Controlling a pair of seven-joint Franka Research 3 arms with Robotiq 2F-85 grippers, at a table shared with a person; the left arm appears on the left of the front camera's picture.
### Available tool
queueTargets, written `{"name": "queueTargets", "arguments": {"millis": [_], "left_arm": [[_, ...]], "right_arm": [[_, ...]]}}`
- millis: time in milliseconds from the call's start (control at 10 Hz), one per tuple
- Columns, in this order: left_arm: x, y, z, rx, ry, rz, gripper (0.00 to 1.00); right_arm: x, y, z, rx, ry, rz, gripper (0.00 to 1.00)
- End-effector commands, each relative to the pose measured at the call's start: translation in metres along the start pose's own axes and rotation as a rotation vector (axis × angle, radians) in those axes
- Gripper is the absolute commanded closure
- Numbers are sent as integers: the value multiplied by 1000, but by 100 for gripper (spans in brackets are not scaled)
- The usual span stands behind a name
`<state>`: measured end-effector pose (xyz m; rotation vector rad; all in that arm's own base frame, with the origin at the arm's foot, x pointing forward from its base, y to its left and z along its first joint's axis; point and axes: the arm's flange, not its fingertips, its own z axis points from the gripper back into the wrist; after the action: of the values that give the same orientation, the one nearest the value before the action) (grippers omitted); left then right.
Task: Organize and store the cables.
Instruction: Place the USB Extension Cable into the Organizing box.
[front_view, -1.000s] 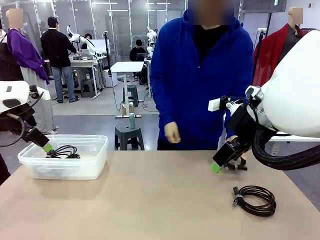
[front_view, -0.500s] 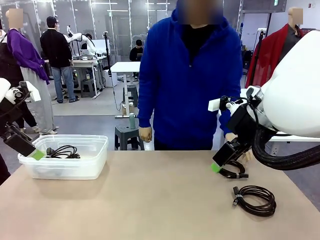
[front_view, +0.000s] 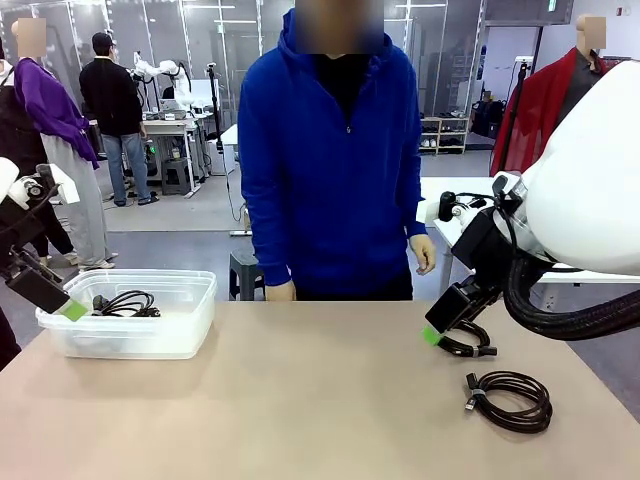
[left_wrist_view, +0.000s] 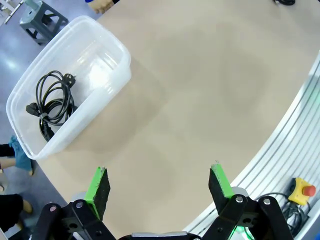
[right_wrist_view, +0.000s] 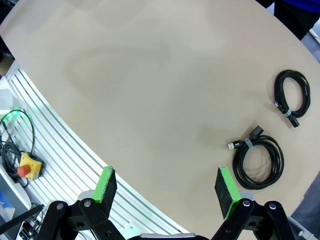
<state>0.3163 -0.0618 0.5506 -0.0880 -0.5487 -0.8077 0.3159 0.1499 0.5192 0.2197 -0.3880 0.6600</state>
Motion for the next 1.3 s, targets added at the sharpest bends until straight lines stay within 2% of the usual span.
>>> {"name": "queueTargets", "arguments": {"millis": [0,900,1000,1200], "left_arm": [[1,-3,1,5,0,-7,0],[1,-3,1,5,0,-7,0],[1,-3,1,5,0,-7,0],[1,-3,1,5,0,-7,0]], "right_arm": [[0,-1,-1,-1,-3,-3,0],[0,0,0,0,0,0,0],[1,-5,-3,-20,17,-68,0],[1,-21,-21,-147,51,-247,0]]}}
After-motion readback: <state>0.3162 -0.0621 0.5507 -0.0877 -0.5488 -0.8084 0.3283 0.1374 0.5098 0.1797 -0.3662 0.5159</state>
